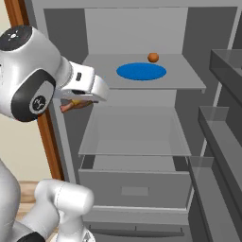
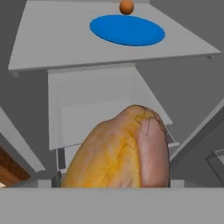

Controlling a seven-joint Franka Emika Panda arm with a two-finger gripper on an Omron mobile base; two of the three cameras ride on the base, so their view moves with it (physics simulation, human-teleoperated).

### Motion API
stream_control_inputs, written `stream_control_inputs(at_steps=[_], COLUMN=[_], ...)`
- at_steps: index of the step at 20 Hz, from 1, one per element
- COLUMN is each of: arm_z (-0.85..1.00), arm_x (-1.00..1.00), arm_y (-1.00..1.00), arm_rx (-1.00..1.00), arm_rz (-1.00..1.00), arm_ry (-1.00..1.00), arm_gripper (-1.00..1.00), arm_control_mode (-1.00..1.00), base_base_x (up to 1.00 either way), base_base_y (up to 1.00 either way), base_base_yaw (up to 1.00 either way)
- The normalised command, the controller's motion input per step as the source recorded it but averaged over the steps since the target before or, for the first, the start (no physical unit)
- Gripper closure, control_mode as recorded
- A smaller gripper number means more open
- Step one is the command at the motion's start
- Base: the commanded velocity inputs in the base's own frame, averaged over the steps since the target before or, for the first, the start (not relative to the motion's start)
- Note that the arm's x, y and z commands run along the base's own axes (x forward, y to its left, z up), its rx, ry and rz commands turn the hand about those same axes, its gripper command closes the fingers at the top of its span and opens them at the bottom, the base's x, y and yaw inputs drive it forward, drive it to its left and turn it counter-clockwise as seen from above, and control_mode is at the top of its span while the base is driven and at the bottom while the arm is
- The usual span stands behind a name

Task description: Retrieve the chicken drumstick from the fridge and place it on the saucepan with marinade on the stove.

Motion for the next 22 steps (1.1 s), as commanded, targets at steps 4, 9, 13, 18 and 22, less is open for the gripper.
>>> stream_control_inputs(at_steps=[4, 9, 13, 18, 22], arm_z=[0.0, -0.06, -0.03, -0.05, 0.0], arm_x=[-0.45, -0.13, -0.03, 0.0, 0.0], arm_y=[0.37, 0.34, 0.41, 0.1, 0.0], arm_rx=[0.0, 0.0, 0.0, 0.01, 0.01], arm_rz=[0.0, 0.08, 0.05, 0.04, 0.0], arm_ry=[0.07, 0.02, 0.04, 0.07, 0.07], arm_gripper=[1.0, 1.0, 1.0, 1.0, 1.0], arm_control_mode=[-1.0, -1.0, -1.0, -1.0, -1.0], base_base_x=[0.0, 0.0, 0.0, 0.0, 0.0], base_base_y=[0.0, 0.0, 0.0, 0.0, 0.0], base_base_yaw=[0.0, 0.0, 0.0, 0.0, 0.0])
